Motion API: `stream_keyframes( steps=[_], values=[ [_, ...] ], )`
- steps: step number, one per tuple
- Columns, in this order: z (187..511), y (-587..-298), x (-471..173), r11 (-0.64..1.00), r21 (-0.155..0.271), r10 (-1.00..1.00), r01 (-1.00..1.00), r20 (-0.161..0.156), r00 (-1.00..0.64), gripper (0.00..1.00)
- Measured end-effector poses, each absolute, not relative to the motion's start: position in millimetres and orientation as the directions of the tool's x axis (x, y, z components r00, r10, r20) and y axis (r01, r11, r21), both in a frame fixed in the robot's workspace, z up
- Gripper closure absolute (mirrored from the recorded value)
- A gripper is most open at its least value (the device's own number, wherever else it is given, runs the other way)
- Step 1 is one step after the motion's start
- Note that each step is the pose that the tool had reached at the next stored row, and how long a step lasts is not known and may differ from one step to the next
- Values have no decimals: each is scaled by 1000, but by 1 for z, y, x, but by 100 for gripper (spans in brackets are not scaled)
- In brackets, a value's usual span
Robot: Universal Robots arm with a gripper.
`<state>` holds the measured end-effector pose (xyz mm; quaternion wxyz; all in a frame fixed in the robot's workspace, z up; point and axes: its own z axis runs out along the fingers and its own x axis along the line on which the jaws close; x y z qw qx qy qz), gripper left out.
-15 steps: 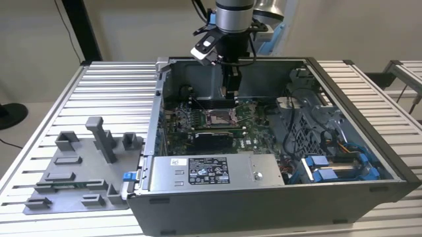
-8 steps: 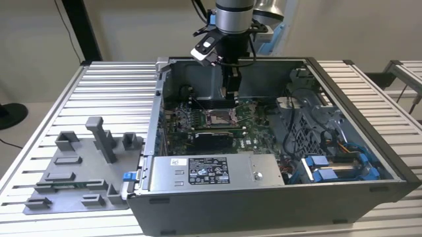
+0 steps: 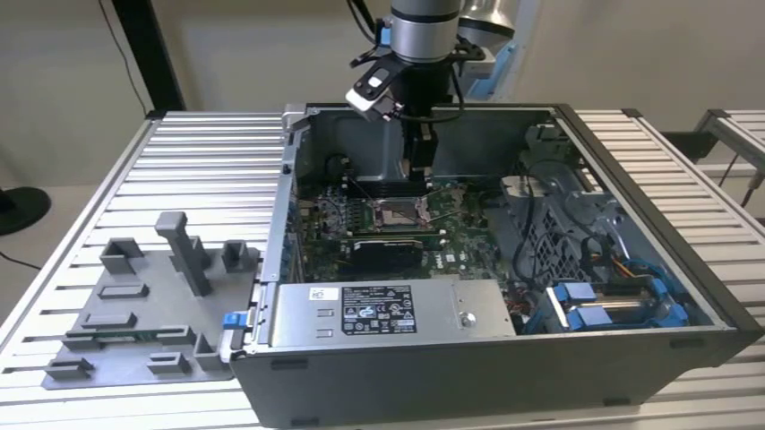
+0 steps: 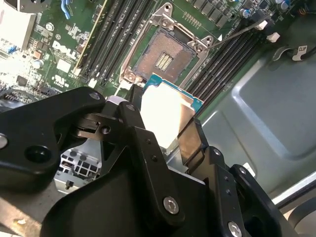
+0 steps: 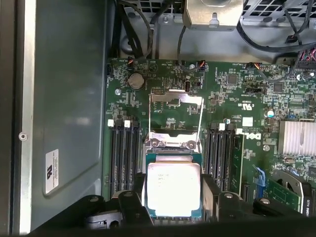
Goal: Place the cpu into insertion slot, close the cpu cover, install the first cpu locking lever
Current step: 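Place the cpu into insertion slot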
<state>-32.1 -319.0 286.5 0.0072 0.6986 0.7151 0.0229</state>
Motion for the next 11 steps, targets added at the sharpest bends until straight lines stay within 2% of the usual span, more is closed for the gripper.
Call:
stream_keyframes(
  steps=[11],
  values=[
    [283, -319, -32, 23, 43, 999, 999, 22, -24, 100]
  ],
)
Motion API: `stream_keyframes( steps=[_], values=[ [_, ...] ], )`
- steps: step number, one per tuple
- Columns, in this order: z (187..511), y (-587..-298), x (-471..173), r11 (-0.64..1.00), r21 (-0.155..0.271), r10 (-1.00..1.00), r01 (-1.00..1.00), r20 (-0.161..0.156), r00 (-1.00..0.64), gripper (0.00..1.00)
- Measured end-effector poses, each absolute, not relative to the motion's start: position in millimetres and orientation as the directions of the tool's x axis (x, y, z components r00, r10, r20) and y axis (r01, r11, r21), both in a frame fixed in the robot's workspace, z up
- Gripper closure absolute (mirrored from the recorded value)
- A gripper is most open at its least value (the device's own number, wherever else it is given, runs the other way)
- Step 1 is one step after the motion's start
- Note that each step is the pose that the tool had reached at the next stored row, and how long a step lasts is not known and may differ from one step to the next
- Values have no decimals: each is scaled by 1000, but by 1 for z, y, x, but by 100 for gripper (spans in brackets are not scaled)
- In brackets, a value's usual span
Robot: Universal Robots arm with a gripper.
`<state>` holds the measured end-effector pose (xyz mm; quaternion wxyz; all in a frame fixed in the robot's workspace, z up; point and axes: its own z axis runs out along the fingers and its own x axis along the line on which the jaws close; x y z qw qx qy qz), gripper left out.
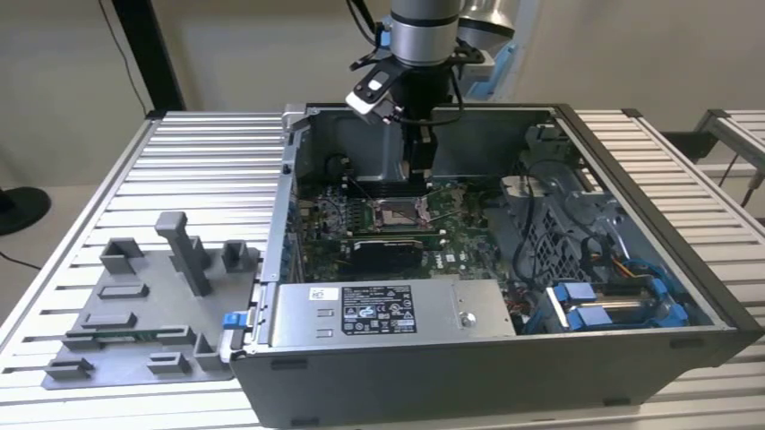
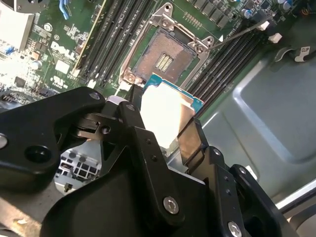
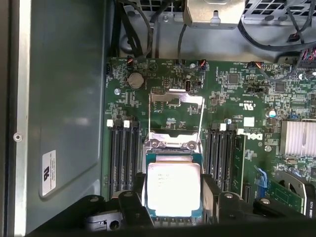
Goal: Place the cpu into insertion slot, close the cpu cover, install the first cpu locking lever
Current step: 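Place the cpu into insertion slot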
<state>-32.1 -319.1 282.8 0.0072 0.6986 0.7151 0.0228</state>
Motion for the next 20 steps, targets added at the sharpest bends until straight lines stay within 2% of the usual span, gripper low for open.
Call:
stream_keyframes(
  steps=[20],
  values=[
    [277, -319, -32, 23, 43, 999, 999, 22, -24, 100]
  ],
)
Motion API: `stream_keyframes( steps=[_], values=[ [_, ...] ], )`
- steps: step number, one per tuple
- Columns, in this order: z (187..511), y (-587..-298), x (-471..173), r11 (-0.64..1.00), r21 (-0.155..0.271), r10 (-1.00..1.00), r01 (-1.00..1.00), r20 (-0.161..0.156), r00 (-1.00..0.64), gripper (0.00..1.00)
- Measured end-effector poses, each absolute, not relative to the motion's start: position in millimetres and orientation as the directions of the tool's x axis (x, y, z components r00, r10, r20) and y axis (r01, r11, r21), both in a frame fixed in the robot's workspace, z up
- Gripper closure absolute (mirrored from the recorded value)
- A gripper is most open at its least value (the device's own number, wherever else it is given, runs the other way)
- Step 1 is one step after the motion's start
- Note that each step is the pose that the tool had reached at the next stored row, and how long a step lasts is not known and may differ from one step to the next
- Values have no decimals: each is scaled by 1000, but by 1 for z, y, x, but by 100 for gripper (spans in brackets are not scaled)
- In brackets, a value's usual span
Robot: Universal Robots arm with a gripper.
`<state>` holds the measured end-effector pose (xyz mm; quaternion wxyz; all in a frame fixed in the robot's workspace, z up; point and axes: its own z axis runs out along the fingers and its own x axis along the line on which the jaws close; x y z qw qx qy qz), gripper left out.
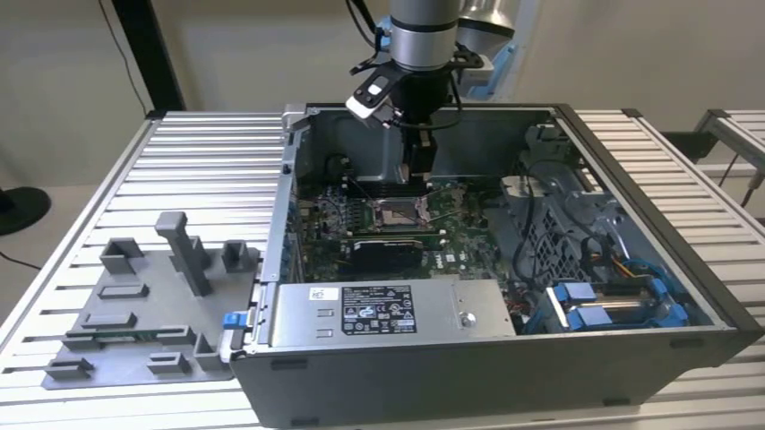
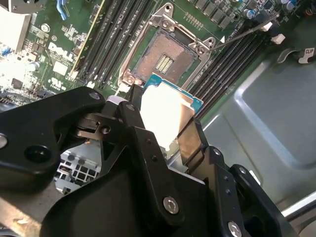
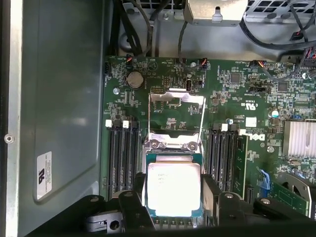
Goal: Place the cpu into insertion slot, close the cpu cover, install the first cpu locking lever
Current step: 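Place the cpu into insertion slot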
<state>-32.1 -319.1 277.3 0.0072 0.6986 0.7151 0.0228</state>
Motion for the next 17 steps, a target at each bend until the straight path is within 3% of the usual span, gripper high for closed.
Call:
stream_keyframes(
  steps=[17],
  values=[
    [275, -319, -32, 23, 42, 999, 999, 22, -24, 100]
  ],
)
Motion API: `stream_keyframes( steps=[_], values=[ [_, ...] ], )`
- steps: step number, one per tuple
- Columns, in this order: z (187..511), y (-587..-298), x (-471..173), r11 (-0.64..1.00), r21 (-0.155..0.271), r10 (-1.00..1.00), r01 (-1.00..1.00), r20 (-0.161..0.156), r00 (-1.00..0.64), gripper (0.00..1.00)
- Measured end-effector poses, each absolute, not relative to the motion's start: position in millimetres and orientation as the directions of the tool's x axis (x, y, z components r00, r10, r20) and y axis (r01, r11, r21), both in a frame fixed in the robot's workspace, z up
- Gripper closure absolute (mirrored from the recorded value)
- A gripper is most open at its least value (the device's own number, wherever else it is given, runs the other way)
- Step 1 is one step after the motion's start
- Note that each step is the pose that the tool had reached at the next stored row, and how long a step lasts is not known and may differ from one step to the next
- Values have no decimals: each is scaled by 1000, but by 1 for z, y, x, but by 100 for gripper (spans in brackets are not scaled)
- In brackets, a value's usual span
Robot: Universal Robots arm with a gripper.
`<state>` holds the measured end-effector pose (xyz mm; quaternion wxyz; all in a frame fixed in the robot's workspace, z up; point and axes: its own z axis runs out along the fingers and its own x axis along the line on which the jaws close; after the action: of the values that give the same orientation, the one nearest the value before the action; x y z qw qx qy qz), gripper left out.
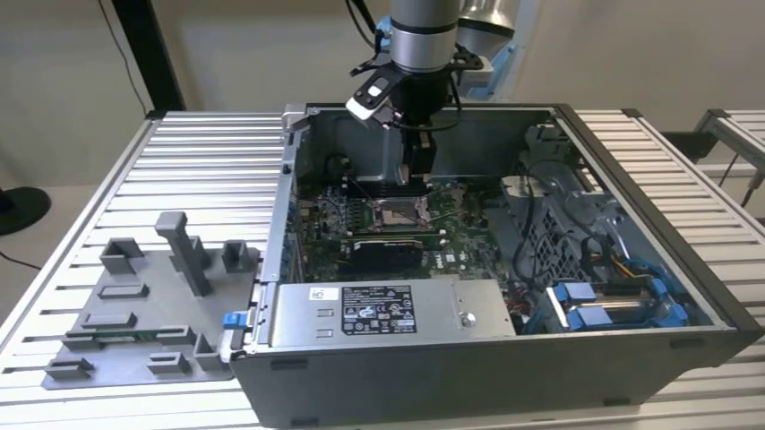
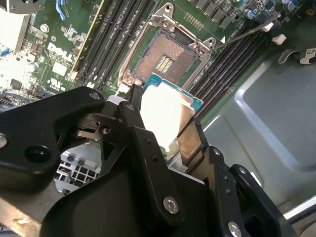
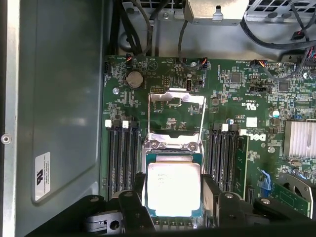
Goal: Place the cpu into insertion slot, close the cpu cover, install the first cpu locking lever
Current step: 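Place the cpu into insertion slot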
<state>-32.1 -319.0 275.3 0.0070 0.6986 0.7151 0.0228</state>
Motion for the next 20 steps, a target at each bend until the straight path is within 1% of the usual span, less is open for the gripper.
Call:
stream_keyframes(
  steps=[20],
  values=[
    [242, -313, -40, 23, 42, 999, 999, 23, -24, 100]
  ],
)
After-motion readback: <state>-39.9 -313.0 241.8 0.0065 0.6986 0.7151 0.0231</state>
